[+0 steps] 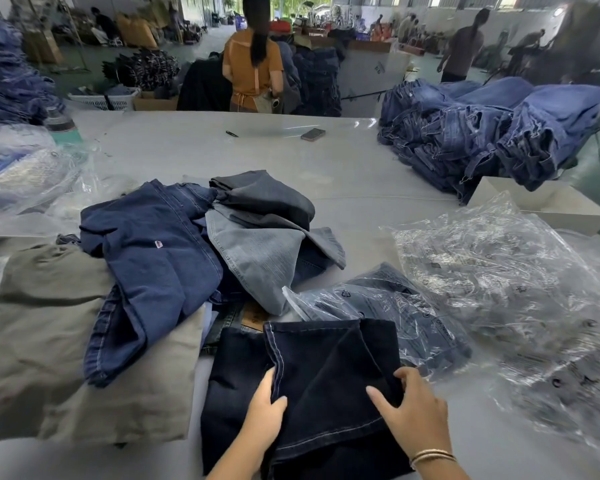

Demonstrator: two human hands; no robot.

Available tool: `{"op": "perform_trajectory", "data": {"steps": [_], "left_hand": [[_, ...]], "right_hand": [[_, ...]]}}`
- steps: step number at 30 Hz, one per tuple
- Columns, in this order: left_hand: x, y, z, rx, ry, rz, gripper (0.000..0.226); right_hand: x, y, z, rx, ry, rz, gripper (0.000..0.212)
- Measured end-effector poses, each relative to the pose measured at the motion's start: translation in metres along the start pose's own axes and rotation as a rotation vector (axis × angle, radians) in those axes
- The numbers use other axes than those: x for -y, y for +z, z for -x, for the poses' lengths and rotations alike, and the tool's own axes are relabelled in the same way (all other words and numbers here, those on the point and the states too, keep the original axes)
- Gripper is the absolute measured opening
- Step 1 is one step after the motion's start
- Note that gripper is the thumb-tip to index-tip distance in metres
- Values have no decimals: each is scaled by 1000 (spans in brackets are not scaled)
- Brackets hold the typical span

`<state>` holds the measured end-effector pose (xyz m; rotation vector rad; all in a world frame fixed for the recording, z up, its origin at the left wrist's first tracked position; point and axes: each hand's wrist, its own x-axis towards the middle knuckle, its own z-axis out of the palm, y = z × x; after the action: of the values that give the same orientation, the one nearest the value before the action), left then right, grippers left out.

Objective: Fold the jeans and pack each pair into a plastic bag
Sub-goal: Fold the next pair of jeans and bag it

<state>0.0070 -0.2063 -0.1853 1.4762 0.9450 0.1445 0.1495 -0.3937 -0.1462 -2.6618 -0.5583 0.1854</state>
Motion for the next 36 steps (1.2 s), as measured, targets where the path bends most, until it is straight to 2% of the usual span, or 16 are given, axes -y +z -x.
{"op": "perform_trajectory", "data": {"steps": [5,6,9,10,12,13,15,16,18,22,24,27,28,30,33,36], "left_hand": [[-6,-32,-7,-288,135,129,49],[-1,-40,-10,-347,112,44,48],[17,-54,-14,-425,-25,-512,42],[20,-53,-13,-436,-19,-624,40],[20,-48,-13,-454,-33,-642,54],[18,-48,-14,-455,-79,-605,68],[14,-53,-19,-433,-163,-512,89],[13,-56,-23,-420,-182,-476,94],[10,-61,-27,-399,-191,-426,97],[7,-66,-27,-221,-233,-539,90],[14,-67,-20,-114,-223,-698,75],[26,-65,-11,-20,-214,-743,73],[28,-64,-10,-2,-213,-733,75],[29,-63,-12,14,-213,-694,76],[29,-65,-16,29,-221,-646,80],[31,-64,-16,54,-216,-632,82]], "right_hand": [[29,-13,-7,-87,-140,134,25],[36,-10,-8,-79,-190,139,24],[52,3,-8,27,-231,193,26],[53,8,-8,16,-210,143,22],[43,18,-8,-125,-126,-138,4],[35,22,-7,-169,-37,-348,12],[20,27,-4,-53,191,-737,32],[14,29,-3,54,281,-807,39],[4,30,-1,223,318,-763,37],[-6,23,-11,352,207,-717,21],[-13,21,-16,306,251,-698,33],[-35,23,-22,-45,586,-706,42],[-36,23,-23,-63,722,-802,40],[-26,21,-29,86,877,-1032,40],[-7,16,-50,293,881,-1254,38],[8,14,-74,295,827,-1290,25]]}}
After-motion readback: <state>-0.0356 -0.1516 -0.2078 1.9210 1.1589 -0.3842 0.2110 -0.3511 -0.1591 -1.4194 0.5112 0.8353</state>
